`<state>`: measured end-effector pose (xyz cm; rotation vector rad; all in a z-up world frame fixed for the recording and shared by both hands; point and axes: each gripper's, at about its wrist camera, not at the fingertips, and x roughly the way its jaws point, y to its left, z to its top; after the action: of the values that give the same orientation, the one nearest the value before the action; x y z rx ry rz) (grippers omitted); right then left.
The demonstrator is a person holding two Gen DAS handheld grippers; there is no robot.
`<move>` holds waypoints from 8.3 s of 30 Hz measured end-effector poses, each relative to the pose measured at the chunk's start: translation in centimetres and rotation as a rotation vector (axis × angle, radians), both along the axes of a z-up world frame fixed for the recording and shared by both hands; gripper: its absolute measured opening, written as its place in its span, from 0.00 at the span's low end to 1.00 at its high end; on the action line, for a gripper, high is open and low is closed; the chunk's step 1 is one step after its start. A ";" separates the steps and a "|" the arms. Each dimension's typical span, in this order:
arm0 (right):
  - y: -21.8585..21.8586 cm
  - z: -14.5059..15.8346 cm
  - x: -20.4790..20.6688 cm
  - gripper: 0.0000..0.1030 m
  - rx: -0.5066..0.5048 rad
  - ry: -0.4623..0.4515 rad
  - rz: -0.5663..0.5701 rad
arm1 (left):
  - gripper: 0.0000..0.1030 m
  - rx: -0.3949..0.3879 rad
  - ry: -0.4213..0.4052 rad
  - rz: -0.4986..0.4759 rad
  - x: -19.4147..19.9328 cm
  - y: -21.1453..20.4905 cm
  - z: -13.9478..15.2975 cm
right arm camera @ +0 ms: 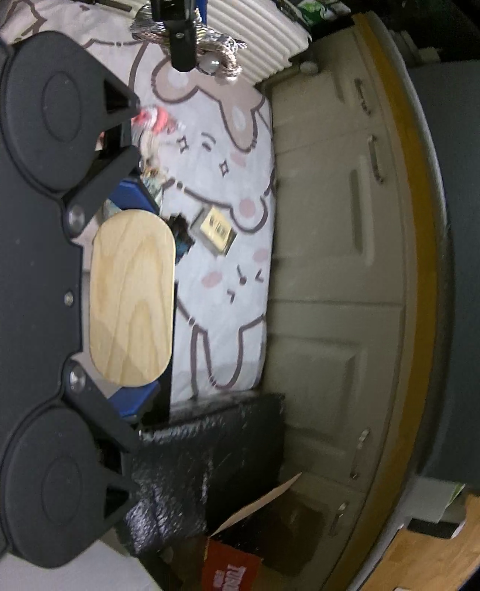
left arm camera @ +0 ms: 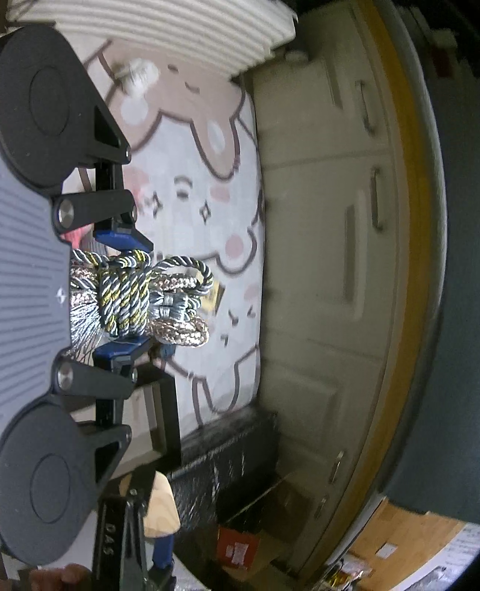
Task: Organize objects
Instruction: 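Carry the rope in the left tool and the block in the right tool over the black box, then lower the rope and the wooden block into the black box and open both tools, then lift both open tools out of the box and back away over the bed, then close the right tool on the brown-blue crocheted yarn ball while the left tool reaches the pink bunny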
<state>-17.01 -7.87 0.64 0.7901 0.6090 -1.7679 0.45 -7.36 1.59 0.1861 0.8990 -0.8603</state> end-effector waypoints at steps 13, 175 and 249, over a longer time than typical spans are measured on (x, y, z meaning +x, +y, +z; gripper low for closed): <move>1.5 -3.2 -5.3 0.91 0.049 -0.040 -0.132 | 0.47 -0.051 0.101 -0.117 -2.7 -7.8 -2.1; -7.1 -3.4 2.9 1.00 -0.059 -0.097 -0.298 | 1.00 0.080 0.006 0.187 5.6 5.8 -5.8; -19.8 -17.3 -0.2 0.46 0.318 0.111 -0.145 | 0.53 0.244 0.455 0.039 10.5 -0.1 -20.5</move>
<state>-17.20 -27.68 -16.67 0.9764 0.9437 -1.8816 10.97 -7.48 -18.89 0.1861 1.4307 -0.7671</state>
